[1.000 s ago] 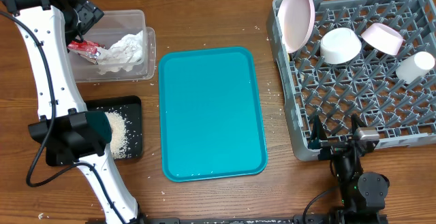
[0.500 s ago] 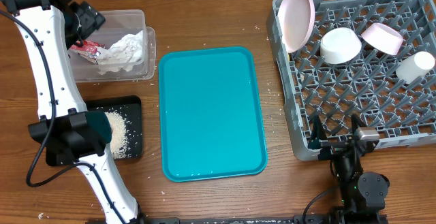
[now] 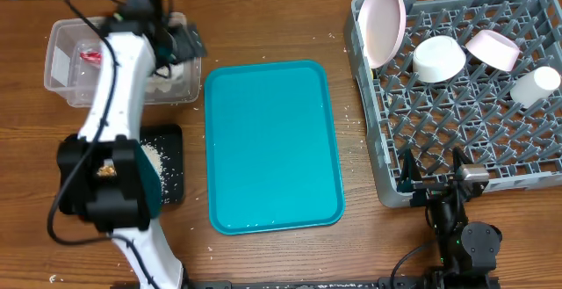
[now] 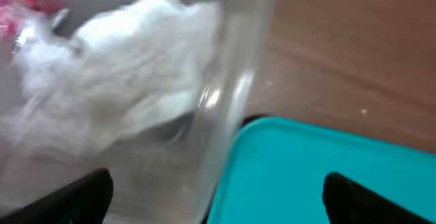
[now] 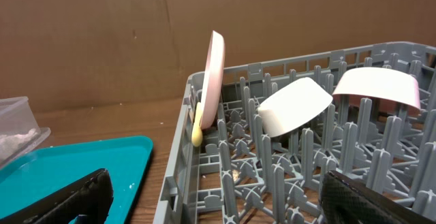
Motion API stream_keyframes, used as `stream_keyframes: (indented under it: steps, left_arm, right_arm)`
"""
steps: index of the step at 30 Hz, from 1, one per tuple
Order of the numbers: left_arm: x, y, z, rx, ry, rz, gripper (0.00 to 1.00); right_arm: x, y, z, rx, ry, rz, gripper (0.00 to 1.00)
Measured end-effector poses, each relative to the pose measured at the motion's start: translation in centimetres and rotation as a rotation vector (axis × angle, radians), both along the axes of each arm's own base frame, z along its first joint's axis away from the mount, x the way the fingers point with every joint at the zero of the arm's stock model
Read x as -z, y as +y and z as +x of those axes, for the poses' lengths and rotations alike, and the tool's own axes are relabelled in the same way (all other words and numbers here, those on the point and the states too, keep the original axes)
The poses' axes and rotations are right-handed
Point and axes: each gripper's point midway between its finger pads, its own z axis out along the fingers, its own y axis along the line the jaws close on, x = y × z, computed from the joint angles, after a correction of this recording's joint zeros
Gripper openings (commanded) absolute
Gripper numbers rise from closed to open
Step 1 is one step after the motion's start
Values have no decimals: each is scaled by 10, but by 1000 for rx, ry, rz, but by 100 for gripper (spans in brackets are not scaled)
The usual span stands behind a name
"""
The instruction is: Sort waste into correct bins and load items into the dishwasher
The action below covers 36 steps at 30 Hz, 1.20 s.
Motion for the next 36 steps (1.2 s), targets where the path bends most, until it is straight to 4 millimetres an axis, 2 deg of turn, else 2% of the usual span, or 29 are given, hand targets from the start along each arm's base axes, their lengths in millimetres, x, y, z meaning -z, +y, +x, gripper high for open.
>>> stream_keyframes:
  steps: [4,8,10,16,20,23,27,33,36]
  left_arm:
    - [13,-35,-35,249,-18,84,100]
    - [12,-66,-73,475,-68,162,100]
    - [10,-73,-91,533,-98,179,100]
    - [4,-68,-137,564,-187,189,100]
    - [-12,-69,-136,549,-363,211,100]
    - [-16,-69,-135,534,-499,230,100]
    - [-3,-69,-151,530,-612,233,100]
    - [45,-71,-194,562,-609,198,100]
    - [49,-73,-205,570,-664,190,100]
  right_arm:
    - [0,0,0,0,1,0,100]
    - [0,0,0,0,1,0,100]
    - [0,0,0,0,1,0,100]
    - [0,0,0,0,1,0,100]
    - [0,0,0,0,0,0,100]
    - [0,0,0,0,0,0,100]
    - [0,0,0,0,1,0,100]
    - [0,0,0,0,1,0,100]
    - [0,0,0,0,1,0,100]
